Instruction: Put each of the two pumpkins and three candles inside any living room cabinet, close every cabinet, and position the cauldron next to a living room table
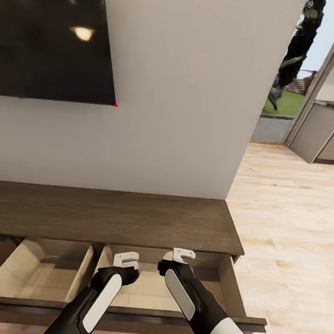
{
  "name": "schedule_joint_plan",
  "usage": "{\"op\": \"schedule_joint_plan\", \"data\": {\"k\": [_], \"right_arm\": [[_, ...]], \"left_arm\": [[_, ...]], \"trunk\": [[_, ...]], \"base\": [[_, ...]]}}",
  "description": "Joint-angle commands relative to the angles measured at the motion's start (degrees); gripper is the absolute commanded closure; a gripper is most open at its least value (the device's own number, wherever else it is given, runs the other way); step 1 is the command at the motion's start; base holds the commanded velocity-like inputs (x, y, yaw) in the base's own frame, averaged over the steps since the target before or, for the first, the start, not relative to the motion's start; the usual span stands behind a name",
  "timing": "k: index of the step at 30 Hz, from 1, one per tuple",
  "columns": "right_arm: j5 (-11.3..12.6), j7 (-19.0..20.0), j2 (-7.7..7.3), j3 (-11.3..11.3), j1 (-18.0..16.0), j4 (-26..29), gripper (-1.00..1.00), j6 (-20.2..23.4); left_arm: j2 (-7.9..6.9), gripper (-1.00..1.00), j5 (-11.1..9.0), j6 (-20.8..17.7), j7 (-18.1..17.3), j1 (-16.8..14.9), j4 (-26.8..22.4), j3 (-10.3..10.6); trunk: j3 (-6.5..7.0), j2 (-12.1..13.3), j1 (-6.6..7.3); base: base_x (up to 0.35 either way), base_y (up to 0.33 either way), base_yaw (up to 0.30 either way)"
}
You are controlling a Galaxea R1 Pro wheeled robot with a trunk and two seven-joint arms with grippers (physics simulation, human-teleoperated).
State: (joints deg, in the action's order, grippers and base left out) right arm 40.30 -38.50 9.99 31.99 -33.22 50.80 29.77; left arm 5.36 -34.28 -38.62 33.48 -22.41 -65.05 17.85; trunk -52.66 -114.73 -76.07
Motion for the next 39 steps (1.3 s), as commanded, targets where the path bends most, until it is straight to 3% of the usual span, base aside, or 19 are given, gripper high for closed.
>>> {"op": "schedule_joint_plan", "data": {"k": [1,26,35,39], "right_arm": [[-0.1,0.0,0.00,0.0,0.0,0.0,1.00,0.0],[0.0,-0.2,0.00,-0.2,0.0,0.3,1.00,-1.9],[0.3,-0.1,0.00,-0.2,-0.1,0.1,1.00,-0.9],[0.3,0.0,0.00,-0.2,-0.2,0.1,1.00,1.5]], "left_arm": [[0.00,1.00,0.0,0.0,-0.1,0.0,0.0,0.0],[0.01,1.00,0.0,0.0,-0.1,0.0,0.0,0.0],[0.01,1.00,0.0,0.0,-0.1,0.0,0.0,0.0],[0.01,1.00,0.0,0.0,-0.1,0.0,0.0,0.0]], "trunk": [[-0.18,-0.4,-0.22],[-4.67,-10.4,-5.72],[-6.29,-14.1,-7.69],[-7.00,-15.7,-8.57]], "base": [[0.000,0.000,0.000],[0.000,0.000,0.000],[0.000,0.000,0.000],[0.000,0.000,0.000]]}}
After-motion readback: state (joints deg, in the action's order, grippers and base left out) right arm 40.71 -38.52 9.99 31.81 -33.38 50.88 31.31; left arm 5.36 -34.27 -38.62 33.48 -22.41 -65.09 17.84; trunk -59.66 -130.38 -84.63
